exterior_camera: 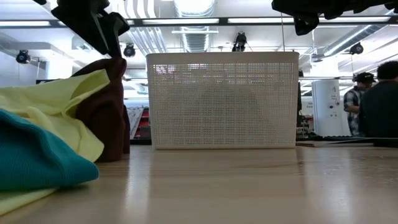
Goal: Sort clothes
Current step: Put the red underwear into the white laundry bin
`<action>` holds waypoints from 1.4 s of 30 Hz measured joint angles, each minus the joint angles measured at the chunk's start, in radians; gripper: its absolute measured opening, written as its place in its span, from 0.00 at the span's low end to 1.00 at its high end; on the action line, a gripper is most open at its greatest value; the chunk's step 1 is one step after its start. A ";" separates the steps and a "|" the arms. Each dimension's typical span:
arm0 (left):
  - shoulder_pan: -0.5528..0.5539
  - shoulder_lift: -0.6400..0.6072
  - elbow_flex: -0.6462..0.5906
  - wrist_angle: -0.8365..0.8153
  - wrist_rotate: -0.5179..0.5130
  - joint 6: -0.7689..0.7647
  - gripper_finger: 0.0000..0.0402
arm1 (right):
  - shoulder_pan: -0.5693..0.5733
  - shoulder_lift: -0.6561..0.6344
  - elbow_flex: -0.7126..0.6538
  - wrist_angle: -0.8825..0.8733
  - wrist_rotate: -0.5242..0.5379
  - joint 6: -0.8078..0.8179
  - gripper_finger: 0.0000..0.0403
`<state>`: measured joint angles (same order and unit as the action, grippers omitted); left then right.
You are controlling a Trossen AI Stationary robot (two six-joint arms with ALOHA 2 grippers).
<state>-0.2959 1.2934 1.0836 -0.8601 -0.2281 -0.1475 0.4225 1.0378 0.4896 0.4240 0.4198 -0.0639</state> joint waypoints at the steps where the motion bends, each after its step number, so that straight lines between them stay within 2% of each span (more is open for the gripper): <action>1: 0.005 0.000 -0.003 0.003 0.001 0.001 0.49 | 0.000 0.000 0.000 0.000 0.000 0.000 0.01; 5: 0.037 0.000 -0.030 0.017 0.001 0.007 0.53 | 0.000 0.000 0.000 0.000 0.000 -0.004 0.01; 8: 0.053 0.000 -0.057 0.061 0.001 0.045 0.48 | 0.000 0.000 0.000 0.000 0.000 -0.005 0.01; 11: 0.055 0.000 -0.071 0.093 0.001 0.098 0.36 | 0.000 0.000 0.000 0.000 0.000 -0.005 0.01; 15: 0.056 -0.001 -0.073 0.125 0.007 0.138 0.14 | 0.000 0.000 0.000 0.000 0.000 -0.007 0.01; 16: 0.056 -0.001 -0.073 0.132 0.027 0.143 0.07 | 0.000 0.000 0.000 0.000 0.000 -0.007 0.01; 18: 0.057 -0.001 -0.073 0.146 0.078 0.147 0.02 | 0.000 0.000 0.000 0.000 0.000 -0.007 0.01; 23: 0.057 -0.001 -0.081 0.168 0.083 0.150 0.00 | 0.000 0.000 0.000 0.000 0.000 -0.007 0.01; 29: 0.058 -0.003 -0.042 0.144 -0.052 0.187 0.00 | 0.000 0.000 0.000 0.000 0.000 -0.007 0.01; 42: 0.076 -0.007 0.217 0.144 -0.296 0.278 0.00 | 0.000 0.000 0.000 0.000 0.000 -0.007 0.01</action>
<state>-0.2202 1.2865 1.3004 -0.7158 -0.5238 0.1303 0.4227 1.0380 0.4896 0.4236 0.4194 -0.0708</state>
